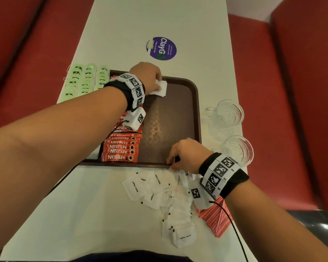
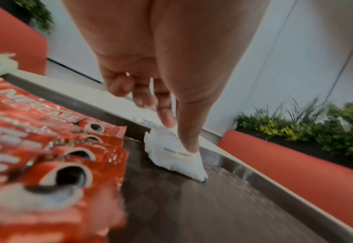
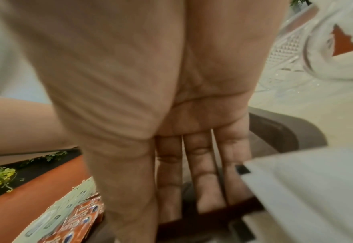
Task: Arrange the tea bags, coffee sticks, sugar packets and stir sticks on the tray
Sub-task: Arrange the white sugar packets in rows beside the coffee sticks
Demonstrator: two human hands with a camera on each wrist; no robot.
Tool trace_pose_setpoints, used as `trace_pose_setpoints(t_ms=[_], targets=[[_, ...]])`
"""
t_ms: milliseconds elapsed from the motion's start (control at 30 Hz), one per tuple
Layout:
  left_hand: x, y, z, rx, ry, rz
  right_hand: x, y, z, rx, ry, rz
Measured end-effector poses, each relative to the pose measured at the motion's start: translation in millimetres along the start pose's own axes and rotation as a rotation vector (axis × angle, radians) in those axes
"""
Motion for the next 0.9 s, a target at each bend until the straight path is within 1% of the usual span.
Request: trace_pose_setpoints(t_ms=[67,133,200,300,367,433,500,533,600,767,900], targets=[[5.4,-2.3,6.1,0.056,0.072,-0.078,1.6,-0.7,-4.6,-0.011,-0.004,0.001],[8.1,-4.8,7.7,0.062,0.106,-0.115,2.1,-1.0,-8.6,-0.011,-0.012,0.006],[5.4,-8.9,8.6,0.065,0.119,-0.107,1.1,-0.8,-11.4,-0.006,-0.016,0.008],[-10.7,-27.6,13.6,0.086,0.075,-0.040,0.5,-1.6,-14.8,0.013,-0.046,0.000],[-26.8,-51.9,20.4,0.122,0.001,0.006,2.7,-4.2,-18.6,0.014,-0.078,0.030],[-41.7,-87.6,28.6,0.180,-0.062,0.027,5.0,-8.3,-24.3,-0.004,-0.081,0.093],[-46.8,-129.4,34.2,0.231,-0.091,-0.010,7.2,-13.2,-32.9,-0.042,-0.077,0.154],[-45.0,-150.7,34.6,0.246,-0.093,-0.052,8.4,-15.0,-38.1,-0.063,-0.081,0.173],[-32.3,-190.4,30.1,0.253,-0.045,-0.148,14.1,-17.3,-49.3,-0.077,-0.104,0.184],[17.2,-257.1,12.4,0.229,0.246,-0.280,30.3,-15.5,-74.5,0.027,-0.209,0.167],[49.2,-283.6,0.1,0.250,0.282,-0.301,37.4,-17.1,-89.8,0.061,-0.372,0.156]])
Point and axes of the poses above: each hand's wrist, its own y-axis towards the middle knuckle, its own x-axis out of the palm, z = x × y, the point moved 3 cm from there along y, towards the middle knuckle, and after that the axes turned 3 degrees about z, right-handed, at the moved point
